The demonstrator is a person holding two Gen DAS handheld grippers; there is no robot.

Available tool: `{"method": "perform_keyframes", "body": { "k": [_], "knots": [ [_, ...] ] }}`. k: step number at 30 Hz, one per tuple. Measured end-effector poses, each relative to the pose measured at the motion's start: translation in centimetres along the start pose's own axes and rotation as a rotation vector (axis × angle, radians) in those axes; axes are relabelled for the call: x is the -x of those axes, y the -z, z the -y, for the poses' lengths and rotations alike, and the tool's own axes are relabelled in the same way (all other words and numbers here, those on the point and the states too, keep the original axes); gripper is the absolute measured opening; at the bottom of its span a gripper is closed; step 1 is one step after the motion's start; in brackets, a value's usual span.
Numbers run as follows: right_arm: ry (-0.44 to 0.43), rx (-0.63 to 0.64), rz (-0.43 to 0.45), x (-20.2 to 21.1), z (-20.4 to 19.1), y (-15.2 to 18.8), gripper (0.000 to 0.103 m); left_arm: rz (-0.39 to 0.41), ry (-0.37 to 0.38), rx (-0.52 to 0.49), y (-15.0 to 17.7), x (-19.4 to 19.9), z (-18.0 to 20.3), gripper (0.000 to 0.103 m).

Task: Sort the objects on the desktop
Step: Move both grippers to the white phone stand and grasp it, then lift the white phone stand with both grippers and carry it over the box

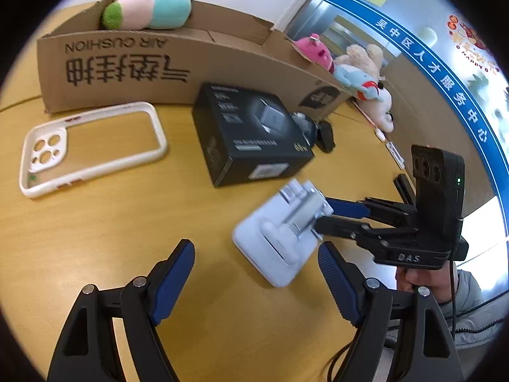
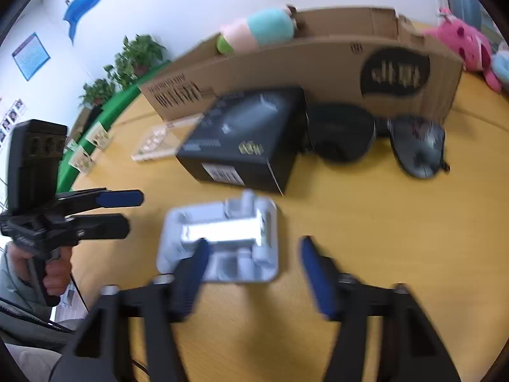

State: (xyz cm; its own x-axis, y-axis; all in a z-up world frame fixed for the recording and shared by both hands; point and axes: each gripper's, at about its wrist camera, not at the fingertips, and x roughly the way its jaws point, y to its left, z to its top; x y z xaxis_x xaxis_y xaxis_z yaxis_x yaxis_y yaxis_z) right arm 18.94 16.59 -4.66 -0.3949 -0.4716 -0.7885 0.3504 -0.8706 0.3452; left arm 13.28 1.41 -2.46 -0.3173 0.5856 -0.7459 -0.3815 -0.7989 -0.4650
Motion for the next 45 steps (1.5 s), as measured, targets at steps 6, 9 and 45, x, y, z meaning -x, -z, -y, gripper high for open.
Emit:
{"method": "perform_keyframes", "body": {
  "k": [6, 9, 45],
  "knots": [
    [-0.022, -0.007, 0.001, -0.3, -1.5, 1.0, 0.035, -0.029, -0.058, -0.019, 0.8, -0.9, 1.0, 0.079],
    [-0.095, -0.04, -0.005, -0.8, -2.0, 1.4, 0.038, -0.029, -0.108, -0.016, 1.1, -0.9, 0.8, 0.068],
    [0.022, 0.087, 0.338, 7.3, -3.6, -6.6, 0.029, 0.356, -0.171, -0.281, -9.5, 6.2, 6.4, 0.039]
  ]
}}
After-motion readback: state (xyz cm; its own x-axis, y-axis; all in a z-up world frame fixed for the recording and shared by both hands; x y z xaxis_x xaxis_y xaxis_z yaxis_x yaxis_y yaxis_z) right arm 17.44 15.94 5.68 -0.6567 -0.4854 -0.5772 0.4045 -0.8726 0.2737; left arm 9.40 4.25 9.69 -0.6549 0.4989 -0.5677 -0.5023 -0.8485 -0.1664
